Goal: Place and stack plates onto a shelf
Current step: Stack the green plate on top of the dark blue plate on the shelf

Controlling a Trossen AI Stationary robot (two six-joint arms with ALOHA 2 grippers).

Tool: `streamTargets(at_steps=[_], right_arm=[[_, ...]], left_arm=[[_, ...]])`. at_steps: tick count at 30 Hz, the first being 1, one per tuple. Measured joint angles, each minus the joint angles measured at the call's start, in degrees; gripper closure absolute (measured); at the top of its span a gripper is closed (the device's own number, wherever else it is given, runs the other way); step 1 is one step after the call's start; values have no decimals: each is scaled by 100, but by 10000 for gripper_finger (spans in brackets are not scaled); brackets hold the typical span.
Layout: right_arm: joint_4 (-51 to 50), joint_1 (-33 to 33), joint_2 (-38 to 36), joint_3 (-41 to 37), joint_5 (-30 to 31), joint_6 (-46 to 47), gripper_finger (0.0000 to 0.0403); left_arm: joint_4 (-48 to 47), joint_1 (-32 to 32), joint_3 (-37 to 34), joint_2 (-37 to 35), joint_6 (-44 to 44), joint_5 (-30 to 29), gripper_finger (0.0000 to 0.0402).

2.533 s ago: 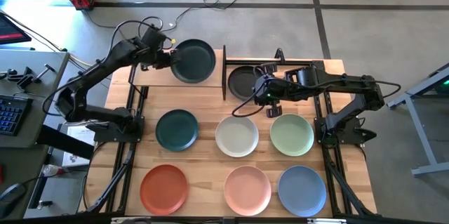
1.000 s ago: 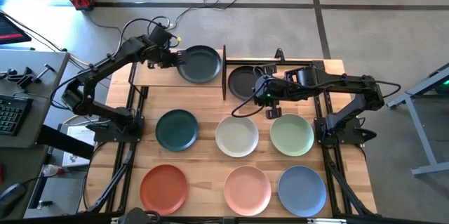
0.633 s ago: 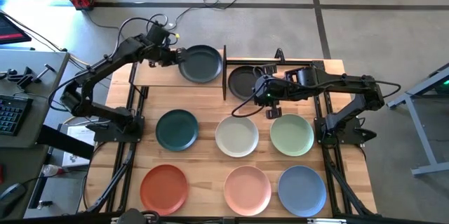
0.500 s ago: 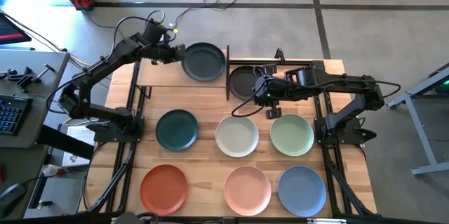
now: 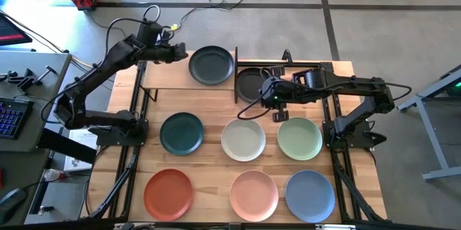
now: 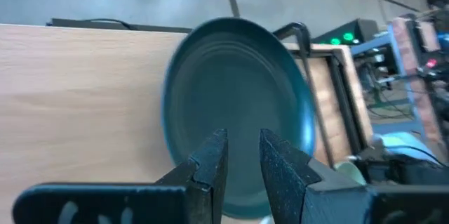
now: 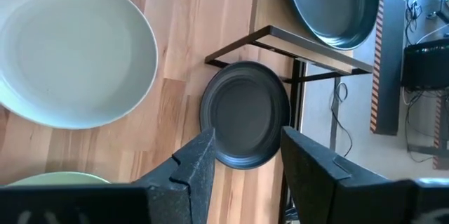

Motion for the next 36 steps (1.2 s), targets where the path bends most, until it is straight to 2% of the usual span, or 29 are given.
streamTargets(at_steps=[3,6,9,13,21,29,33,36], right_arm=[[-120,-7,0,0,-117,336,263],[-411,-85,0,0,-623,1057,263],[-691,-168,-2,-87,-1159,1829,263],[-928,-190,-26,-493,-1402,2540,263],[-674,-190,-33,-1928,-1966,3516,263],[407,-177,-33,-3425,-2984,4893,263],[723,-106,-33,-3895,-3370,5483,263],[1007,61,-34,-4075,-3439,5811,263]], left_arm=[[-4,-45,0,-151,10,375,330],[-2,-298,0,-342,125,682,330],[-6,-764,0,-511,257,769,330],[-12,-1562,0,-605,437,739,330],[-11,-2965,0,-451,496,212,330],[0,-3581,-2,-151,37,-468,330],[-13,-3811,-2,105,-2,-522,330],[2,-3886,-2,304,-8,-524,330]])
